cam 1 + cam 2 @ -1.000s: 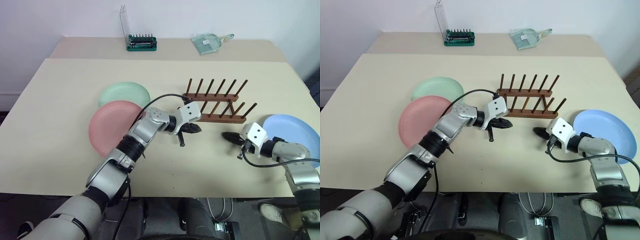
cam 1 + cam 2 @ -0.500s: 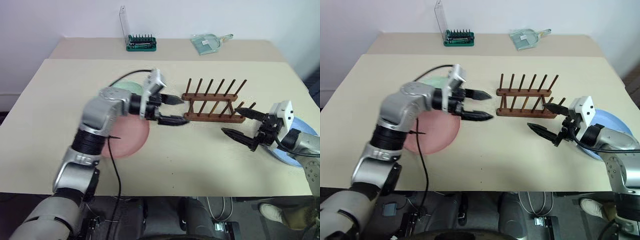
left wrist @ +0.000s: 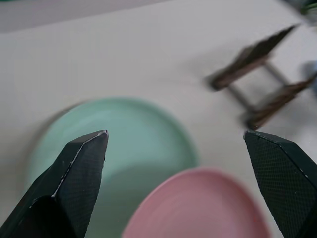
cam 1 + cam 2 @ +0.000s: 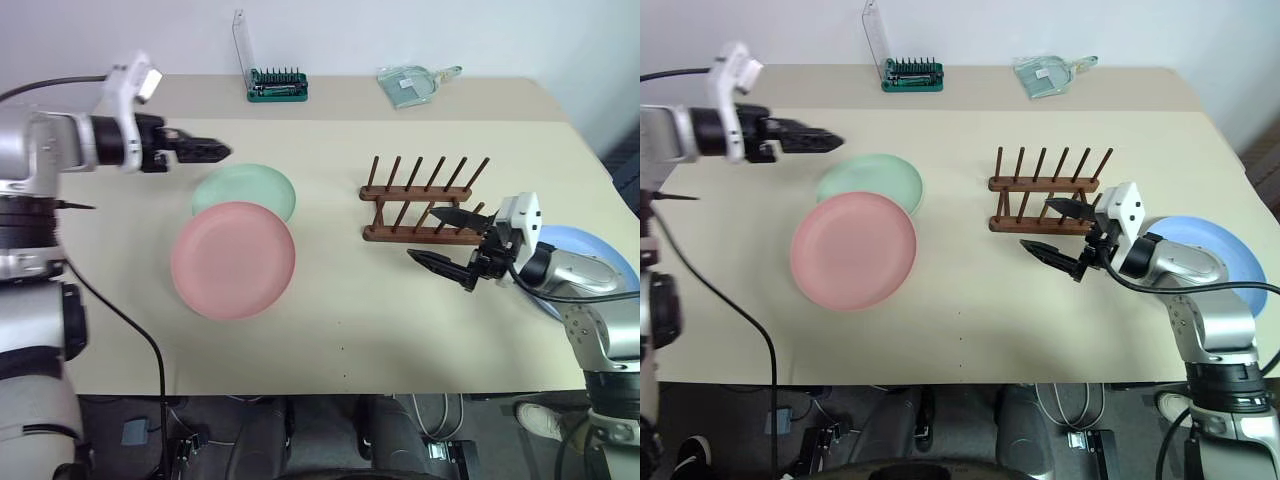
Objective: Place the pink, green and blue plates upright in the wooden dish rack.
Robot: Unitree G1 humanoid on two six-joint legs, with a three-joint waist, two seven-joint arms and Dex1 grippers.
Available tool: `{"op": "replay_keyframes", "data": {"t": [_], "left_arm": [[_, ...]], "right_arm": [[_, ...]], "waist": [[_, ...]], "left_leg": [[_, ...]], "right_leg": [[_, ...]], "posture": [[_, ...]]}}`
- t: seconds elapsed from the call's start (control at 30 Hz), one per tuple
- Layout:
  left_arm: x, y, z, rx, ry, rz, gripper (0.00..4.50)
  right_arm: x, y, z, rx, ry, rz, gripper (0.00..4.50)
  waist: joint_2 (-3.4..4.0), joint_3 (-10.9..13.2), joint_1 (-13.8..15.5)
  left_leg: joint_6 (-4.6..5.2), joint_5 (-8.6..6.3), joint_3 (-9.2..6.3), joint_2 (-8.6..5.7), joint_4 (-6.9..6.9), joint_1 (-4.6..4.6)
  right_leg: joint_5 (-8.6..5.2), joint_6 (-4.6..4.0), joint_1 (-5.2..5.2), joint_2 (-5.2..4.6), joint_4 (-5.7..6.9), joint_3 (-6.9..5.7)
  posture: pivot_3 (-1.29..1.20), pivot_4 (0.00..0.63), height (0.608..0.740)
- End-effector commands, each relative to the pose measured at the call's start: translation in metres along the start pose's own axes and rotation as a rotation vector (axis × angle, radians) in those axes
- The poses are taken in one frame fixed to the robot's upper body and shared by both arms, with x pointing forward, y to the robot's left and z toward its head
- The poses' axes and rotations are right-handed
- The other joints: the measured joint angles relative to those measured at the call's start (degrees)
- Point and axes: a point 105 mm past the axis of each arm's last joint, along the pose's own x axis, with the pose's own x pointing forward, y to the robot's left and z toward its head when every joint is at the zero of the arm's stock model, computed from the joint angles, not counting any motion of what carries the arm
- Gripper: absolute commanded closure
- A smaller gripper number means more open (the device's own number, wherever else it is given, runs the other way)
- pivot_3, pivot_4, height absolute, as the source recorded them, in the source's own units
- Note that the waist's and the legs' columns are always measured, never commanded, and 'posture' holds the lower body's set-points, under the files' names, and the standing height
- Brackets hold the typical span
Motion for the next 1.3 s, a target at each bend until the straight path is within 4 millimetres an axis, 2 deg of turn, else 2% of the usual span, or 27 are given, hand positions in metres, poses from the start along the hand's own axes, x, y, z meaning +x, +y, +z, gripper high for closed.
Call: {"op": "replay_keyframes", "data": {"t": [0.03,0.13,0.23,0.33,0.87,0.97,1.2,1.23,1.3], "left_arm": [[-0.017,0.004,-0.029,-0.117,0.144,0.051,0.0],[-0.028,0.003,-0.055,-0.172,0.27,0.073,0.0],[-0.037,0.005,-0.067,-0.267,0.345,0.088,0.0],[-0.043,0.011,-0.079,-0.29,0.411,0.126,0.0],[0.0,0.004,-0.115,-0.307,0.487,0.105,0.0],[0.007,0.005,-0.121,-0.333,0.476,0.11,0.82],[0.007,0.004,-0.122,-0.347,0.463,0.092,4.26],[0.006,0.003,-0.121,-0.347,0.458,0.091,4.43],[0.003,0.004,-0.117,-0.341,0.451,0.094,4.43]], "right_arm": [[0.008,0.003,0.008,-0.033,-0.041,0.032,0.04],[0.014,0.005,0.008,-0.028,-0.05,0.052,0.04],[0.019,0.009,0.009,-0.032,-0.052,0.076,0.04],[0.022,0.013,0.01,-0.033,-0.061,0.092,0.04],[0.007,0.013,0.011,-0.038,-0.035,0.055,0.04],[0.005,0.013,0.011,-0.039,-0.032,0.045,0.0],[0.002,0.013,0.008,-0.043,-0.024,0.031,0.0],[0.001,0.013,0.008,-0.043,-0.023,0.03,0.0],[0.002,0.013,0.007,-0.043,-0.024,0.03,0.0]], "waist": [[-0.01,0.0,-0.12],[-0.03,0.02,-0.09],[-0.1,0.05,-0.03],[-0.1,0.05,-0.17],[-0.12,0.05,-0.01],[-0.12,0.05,-0.1],[-0.1,0.03,-0.14],[-0.11,0.03,-0.11],[-0.11,0.03,-0.08]], "left_leg": [[0.0,0.0,0.01,0.0,0.0,-0.01],[0.0,0.0,0.0,0.0,0.03,-0.01],[-0.01,0.0,-0.02,0.0,0.03,-0.01],[-0.01,0.0,0.01,0.0,0.03,0.0],[-0.06,0.03,0.03,0.0,0.07,0.0],[-0.06,0.03,0.04,-0.01,0.09,0.0],[-0.07,0.04,0.04,0.0,0.09,0.01],[-0.07,0.04,0.05,-0.01,0.09,0.04],[-0.07,0.04,0.04,-0.01,0.09,0.05]], "right_leg": [[0.0,0.0,-0.01,0.0,0.0,0.0],[0.0,0.0,-0.01,-0.01,0.04,0.01],[-0.01,-0.01,-0.04,-0.01,0.13,0.01],[-0.02,-0.02,-0.09,-0.01,0.19,0.04],[-0.05,-0.03,-0.17,-0.03,0.43,0.08],[-0.05,-0.03,-0.17,-0.03,0.43,0.08],[-0.05,-0.03,-0.18,-0.03,0.45,0.08],[-0.05,-0.03,-0.17,-0.03,0.45,0.09],[-0.05,-0.04,-0.15,-0.03,0.45,0.09]], "posture": [[0.0,0.15,0.74],[0.0,0.15,0.74],[0.0,0.15,0.74],[0.0,0.15,0.74],[0.0,0.15,0.74],[0.0,0.15,0.74],[0.0,0.15,0.74],[0.0,0.15,0.74],[0.0,0.15,0.74]]}}
